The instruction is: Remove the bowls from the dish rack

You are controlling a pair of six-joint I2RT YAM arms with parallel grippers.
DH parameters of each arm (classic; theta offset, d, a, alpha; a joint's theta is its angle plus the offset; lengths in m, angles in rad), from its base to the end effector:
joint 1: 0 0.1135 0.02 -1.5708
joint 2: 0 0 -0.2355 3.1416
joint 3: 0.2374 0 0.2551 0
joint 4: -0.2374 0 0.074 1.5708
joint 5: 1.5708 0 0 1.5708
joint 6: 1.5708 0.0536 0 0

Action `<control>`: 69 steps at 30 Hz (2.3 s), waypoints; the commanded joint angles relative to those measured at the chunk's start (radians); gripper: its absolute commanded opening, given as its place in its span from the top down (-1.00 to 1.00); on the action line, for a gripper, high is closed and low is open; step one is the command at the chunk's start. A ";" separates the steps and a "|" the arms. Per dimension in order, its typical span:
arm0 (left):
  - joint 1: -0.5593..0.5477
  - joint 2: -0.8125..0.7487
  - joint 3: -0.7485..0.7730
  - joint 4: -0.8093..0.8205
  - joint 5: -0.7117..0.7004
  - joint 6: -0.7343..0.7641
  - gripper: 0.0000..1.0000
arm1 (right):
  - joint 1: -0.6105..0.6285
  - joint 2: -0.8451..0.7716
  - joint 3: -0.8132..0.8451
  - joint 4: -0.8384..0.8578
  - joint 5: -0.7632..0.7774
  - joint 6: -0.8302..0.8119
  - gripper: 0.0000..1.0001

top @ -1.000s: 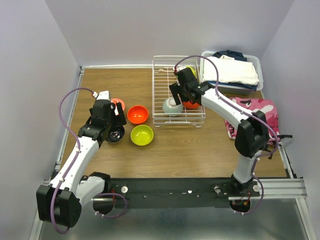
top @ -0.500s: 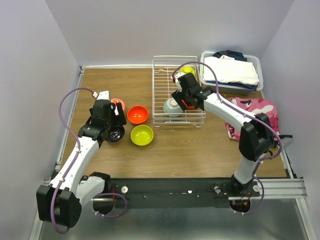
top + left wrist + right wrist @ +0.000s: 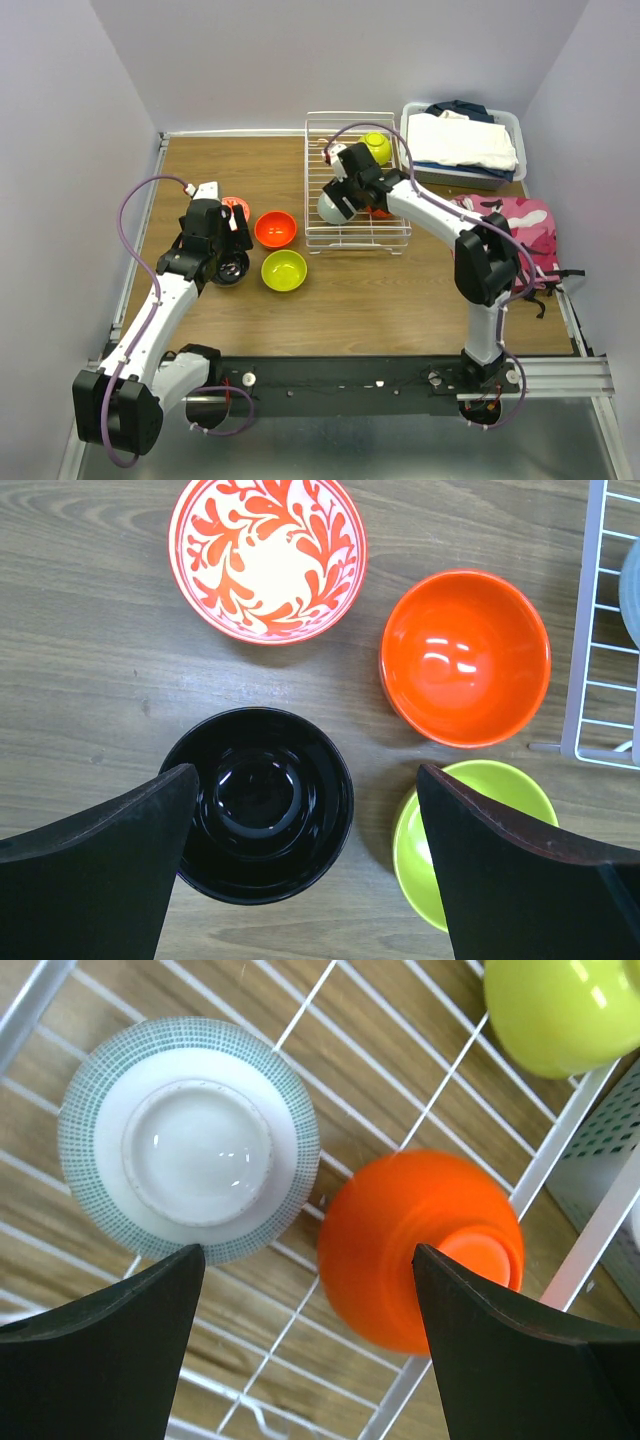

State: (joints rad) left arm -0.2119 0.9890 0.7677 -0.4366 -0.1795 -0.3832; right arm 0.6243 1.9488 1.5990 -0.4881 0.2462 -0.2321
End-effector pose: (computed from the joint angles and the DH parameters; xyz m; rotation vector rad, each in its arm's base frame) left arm 0.2425 -0.0424 0.2369 -0.2873 2.2007 -0.1284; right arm 0.3684 0.2493 0.2101 -0.8839 2.2083 -0.1107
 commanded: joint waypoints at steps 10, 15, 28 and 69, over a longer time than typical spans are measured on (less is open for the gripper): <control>-0.003 -0.019 -0.005 0.002 -0.011 0.010 -0.98 | 0.005 -0.066 -0.074 0.126 0.226 -0.029 -0.84; -0.003 -0.024 -0.005 -0.001 -0.017 0.012 -0.98 | 0.005 -0.028 -0.100 0.131 0.252 -0.104 -0.85; -0.003 -0.015 -0.005 -0.001 -0.012 0.014 -0.98 | 0.005 0.110 -0.137 0.190 0.315 -0.231 -0.90; -0.003 0.014 -0.002 -0.002 -0.011 0.010 -0.98 | 0.138 -0.045 -0.174 0.174 0.401 -0.171 0.12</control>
State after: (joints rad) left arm -0.2119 1.0008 0.7677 -0.4370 -0.1822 -0.3817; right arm 0.7582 1.9812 1.4227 -0.2962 0.7204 -0.4847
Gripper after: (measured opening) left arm 0.990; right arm 0.764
